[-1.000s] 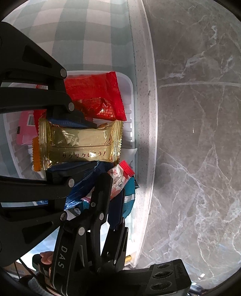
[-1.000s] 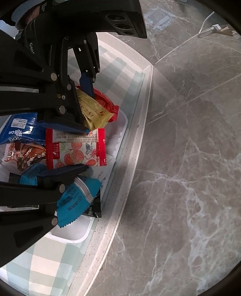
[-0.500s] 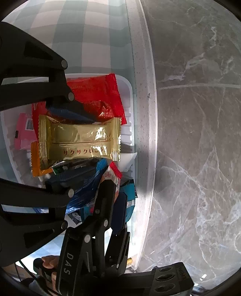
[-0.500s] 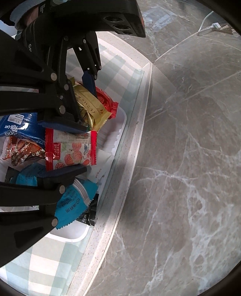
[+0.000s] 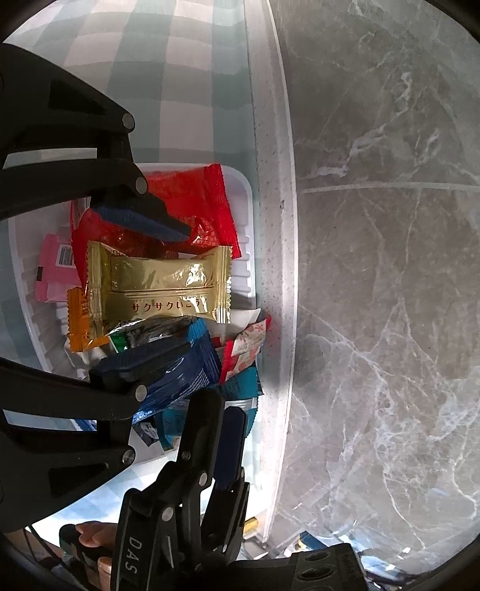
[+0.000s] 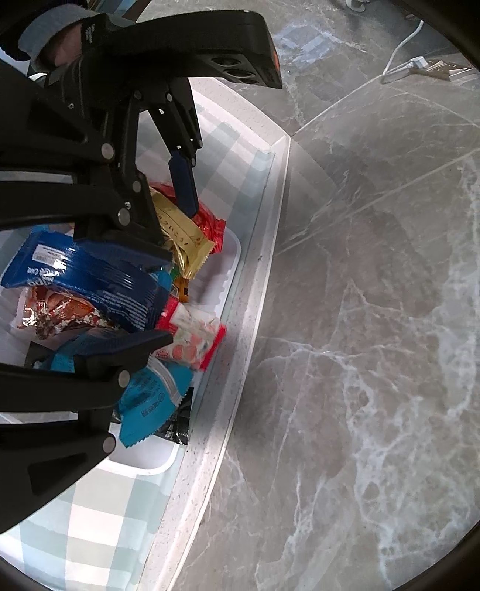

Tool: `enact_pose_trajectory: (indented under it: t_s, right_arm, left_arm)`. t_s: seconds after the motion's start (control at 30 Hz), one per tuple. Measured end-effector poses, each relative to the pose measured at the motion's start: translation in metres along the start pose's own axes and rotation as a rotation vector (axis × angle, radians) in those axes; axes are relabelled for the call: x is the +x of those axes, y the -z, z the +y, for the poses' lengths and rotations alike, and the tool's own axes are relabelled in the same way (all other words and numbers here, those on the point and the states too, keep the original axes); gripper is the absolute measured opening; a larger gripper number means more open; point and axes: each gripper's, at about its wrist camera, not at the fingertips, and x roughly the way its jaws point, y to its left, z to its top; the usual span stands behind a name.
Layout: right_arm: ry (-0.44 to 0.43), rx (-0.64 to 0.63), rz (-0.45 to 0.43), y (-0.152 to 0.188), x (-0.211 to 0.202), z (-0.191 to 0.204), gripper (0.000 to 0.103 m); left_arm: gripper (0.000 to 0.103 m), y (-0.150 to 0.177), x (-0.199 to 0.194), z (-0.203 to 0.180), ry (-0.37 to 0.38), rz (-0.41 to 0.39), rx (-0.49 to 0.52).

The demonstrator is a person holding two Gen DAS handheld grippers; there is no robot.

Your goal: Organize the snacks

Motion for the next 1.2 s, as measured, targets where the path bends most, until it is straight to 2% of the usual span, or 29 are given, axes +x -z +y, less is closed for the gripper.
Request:
enact_pose_trajectory:
  t_s: [0.17,0.33,0.53,0.77,1.03,1.2]
  right_arm:
    - [-0.003,0.003,-0.010,0.006,-0.013,0.000,0.041]
    - [-0.014,-0.006,0.000,0.019,-0.027,0.004,0.046]
    - [-0.021,-0.031,0.063,0.051,-0.036,0.010,0.050]
    - [0.017,-0.100,0.137,0.080,-0.037,0.020,0.052]
    - [0.115,-0.103,0.111,0.078,-0.029,0.014,0.055]
    - [0.094,-0.043,0.077,0.074,-0.043,0.008,0.056]
  left_arm:
    - [0.052,0.002,-0.009,0.001,-0.004,-0.011,0.001]
    - [0.053,0.006,-0.022,0.002,-0.004,-0.025,-0.001]
    - [0.055,0.012,-0.036,0.002,-0.008,-0.040,0.003]
    - [0.055,0.016,-0.043,-0.002,-0.005,-0.047,0.008]
    - [0.055,0.019,-0.048,-0.012,0.005,-0.054,0.002]
    - [0.057,0.027,-0.059,-0.017,0.007,-0.056,0.000]
